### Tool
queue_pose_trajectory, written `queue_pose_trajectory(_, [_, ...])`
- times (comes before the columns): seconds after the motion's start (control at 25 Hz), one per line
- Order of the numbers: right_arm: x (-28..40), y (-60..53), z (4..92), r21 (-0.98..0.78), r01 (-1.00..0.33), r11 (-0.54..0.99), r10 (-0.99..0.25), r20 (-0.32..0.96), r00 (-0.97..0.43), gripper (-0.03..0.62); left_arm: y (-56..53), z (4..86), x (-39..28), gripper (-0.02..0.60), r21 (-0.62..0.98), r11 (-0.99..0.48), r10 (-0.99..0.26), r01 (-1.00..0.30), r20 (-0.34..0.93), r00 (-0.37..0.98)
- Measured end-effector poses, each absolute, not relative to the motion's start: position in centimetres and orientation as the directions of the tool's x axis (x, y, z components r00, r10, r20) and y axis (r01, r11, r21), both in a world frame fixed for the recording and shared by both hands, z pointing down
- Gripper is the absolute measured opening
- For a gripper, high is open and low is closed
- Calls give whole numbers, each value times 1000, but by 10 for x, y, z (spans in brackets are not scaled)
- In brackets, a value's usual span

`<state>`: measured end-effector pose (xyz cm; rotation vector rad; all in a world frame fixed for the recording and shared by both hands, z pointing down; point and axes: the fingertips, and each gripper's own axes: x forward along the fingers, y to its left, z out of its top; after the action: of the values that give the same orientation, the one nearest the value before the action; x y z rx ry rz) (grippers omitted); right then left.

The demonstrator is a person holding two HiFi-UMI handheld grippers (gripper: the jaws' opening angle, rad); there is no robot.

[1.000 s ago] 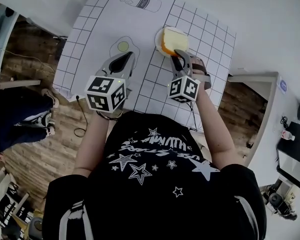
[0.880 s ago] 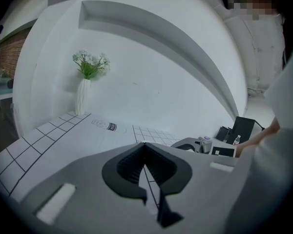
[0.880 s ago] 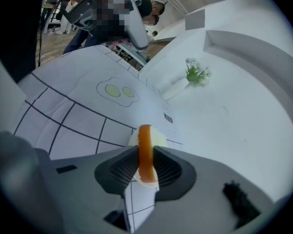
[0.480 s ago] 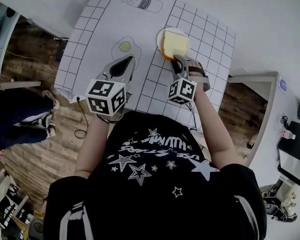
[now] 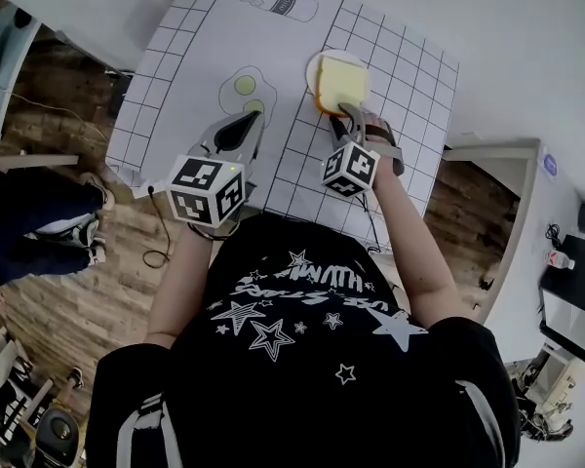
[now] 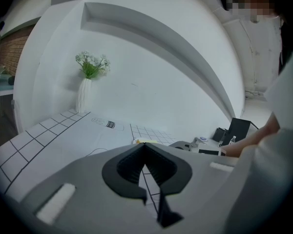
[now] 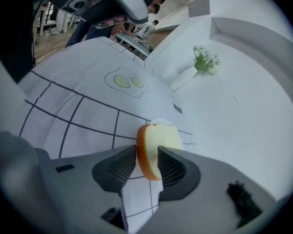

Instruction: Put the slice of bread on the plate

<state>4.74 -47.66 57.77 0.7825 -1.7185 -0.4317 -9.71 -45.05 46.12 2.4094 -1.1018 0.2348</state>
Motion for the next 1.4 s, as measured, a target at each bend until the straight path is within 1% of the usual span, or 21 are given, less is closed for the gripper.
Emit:
queue_pose_trajectory(0.32, [46, -472, 551, 673, -331, 661, -742, 653, -154, 150, -445, 458, -102, 9, 356, -563, -678, -746, 316, 663])
queue_pose_trajectory(0.56, [50, -465, 514, 630, -469, 619, -771, 600, -211, 147, -439, 454, -103, 9, 352, -553, -689, -755, 318, 652])
queue_pose_trajectory(0.6, [51, -463, 509, 612, -500, 613, -774, 593, -221, 134, -437, 454, -102, 9, 352, -550, -690, -757, 320, 650])
queue_pose_trajectory(0.68, [53, -460, 498, 582, -560, 590, -787, 569, -239, 85, -434, 454, -101, 9, 353, -548, -690, -758, 322, 648])
queue_pose_trajectory(0.88, [65, -458, 464, 542, -678, 497, -851, 460, -256, 34, -426, 451, -91, 9, 344, -552, -688, -759, 326, 649])
queue_pose_trajectory(1.0, [73, -448, 444, 494, -740, 456, -874, 404, -268, 21, -417, 453, -82, 9, 338, -556, -682, -759, 336, 649])
queue_pose_trajectory(1.12, [86, -432, 427, 435, -782, 447, -884, 348, -312, 14, -409, 448, -68, 9, 327, -554, -689, -765, 336, 643])
queue_pose_trajectory(1.24, [105, -412, 410, 410, -794, 449, -890, 288, -354, 14, -396, 438, -48, 9, 304, -569, -693, -764, 323, 645])
queue_pose_trajectory(1.4, [132, -384, 401, 404, -801, 443, -894, 268, -359, 14, -368, 429, -25, 9, 276, -584, -691, -763, 323, 646])
